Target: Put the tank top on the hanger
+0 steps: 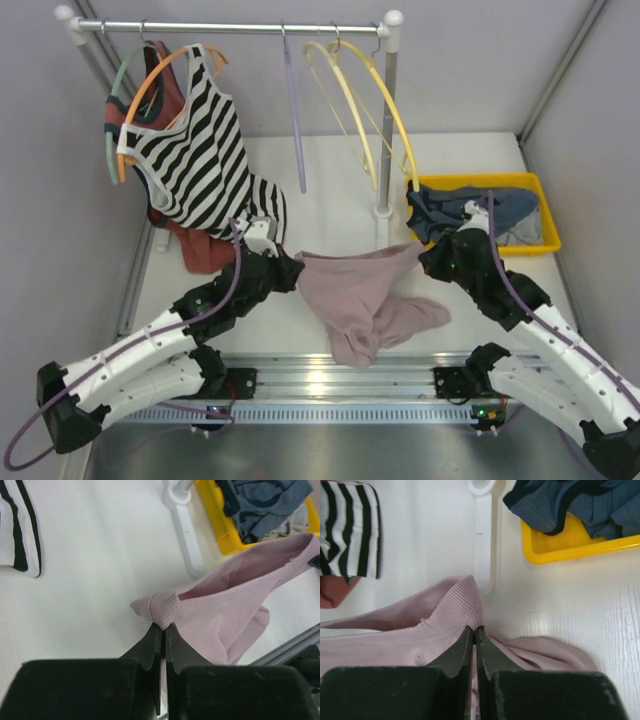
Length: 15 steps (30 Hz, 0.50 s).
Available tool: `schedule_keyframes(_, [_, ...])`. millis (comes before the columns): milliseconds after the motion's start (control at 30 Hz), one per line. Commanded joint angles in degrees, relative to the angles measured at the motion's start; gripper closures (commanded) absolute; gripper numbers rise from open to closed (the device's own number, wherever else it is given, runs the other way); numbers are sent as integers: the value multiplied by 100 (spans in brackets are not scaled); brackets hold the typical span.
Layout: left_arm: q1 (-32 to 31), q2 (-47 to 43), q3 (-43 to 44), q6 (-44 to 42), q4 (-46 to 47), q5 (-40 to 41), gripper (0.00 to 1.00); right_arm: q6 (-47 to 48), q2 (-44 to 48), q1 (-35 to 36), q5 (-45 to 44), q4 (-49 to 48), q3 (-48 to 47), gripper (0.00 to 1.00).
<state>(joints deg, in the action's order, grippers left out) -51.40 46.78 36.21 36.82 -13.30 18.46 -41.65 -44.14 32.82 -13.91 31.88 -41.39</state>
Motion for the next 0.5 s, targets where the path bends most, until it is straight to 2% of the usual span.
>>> schedule_keyframes(0, [24,-353,614,-517,-726,-96,100,218,441,-65,-173,528,-719,100])
schedule_keyframes(233, [24,-381,1861,-1149,-1359,-966,100,508,854,-47,116,1004,-1828,100])
schedule_keyframes(467, [24,14,3233,-1677,-1754,-1608,100,824,679,-56,512,1251,-3129,100])
